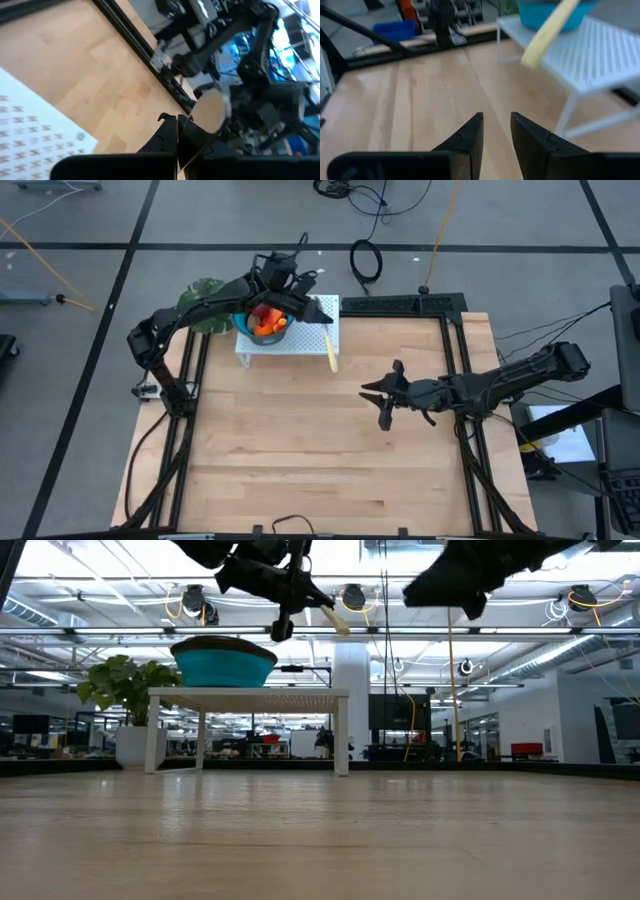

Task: Pick & Place Fruit
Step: Put the yellow table knife on the shelf

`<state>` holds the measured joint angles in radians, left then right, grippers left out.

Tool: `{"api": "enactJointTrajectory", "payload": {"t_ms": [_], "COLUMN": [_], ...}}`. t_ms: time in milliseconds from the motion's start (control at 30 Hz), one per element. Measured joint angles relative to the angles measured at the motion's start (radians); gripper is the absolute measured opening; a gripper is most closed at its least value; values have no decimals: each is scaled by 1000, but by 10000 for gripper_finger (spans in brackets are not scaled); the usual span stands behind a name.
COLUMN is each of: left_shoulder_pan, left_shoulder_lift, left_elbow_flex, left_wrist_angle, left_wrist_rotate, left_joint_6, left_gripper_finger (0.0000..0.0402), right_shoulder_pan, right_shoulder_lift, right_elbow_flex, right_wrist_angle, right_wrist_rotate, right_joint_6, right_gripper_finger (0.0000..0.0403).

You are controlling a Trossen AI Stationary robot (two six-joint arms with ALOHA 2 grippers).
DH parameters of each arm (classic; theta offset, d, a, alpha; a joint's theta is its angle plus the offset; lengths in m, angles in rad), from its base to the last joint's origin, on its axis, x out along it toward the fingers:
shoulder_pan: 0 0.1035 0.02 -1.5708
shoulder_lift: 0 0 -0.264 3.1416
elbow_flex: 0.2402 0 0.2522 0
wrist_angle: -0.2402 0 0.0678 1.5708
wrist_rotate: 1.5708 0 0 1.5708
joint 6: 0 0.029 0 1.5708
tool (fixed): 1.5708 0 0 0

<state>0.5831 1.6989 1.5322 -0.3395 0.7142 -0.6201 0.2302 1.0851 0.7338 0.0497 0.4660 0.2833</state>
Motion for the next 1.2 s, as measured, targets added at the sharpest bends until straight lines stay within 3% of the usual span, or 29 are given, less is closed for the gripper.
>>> {"api": "enactJointTrajectory", "payload": {"t_ms": [133, 367, 633, 900, 1200], "left_shoulder_pan": [-39, -120, -137, -139, -139], "left_shoulder_lift": [0, 0, -1, -2, -2], "left_elbow_flex": [0, 0, -1, -1, -1], "left_wrist_angle": [0, 0, 68, 109, 111], "left_wrist_rotate": [65, 97, 99, 127, 108], "left_joint_6": [6, 36, 8, -11, -12], "left_gripper_finger": [0, 0, 0, 0, 0], "right_shoulder_pan": [-15, -125, -221, -238, -259], "right_shoulder_lift": [-6, -9, 38, 119, 186], "right_elbow_flex": [0, 0, 2, 2, 2], "right_wrist_angle": [73, 117, 283, 359, 439], "right_wrist_rotate": [-15, -262, -468, -469, -470], "right_joint_6": [-8, 147, 281, 337, 367], "right_gripper_finger": [89, 94, 173, 258, 276]}}
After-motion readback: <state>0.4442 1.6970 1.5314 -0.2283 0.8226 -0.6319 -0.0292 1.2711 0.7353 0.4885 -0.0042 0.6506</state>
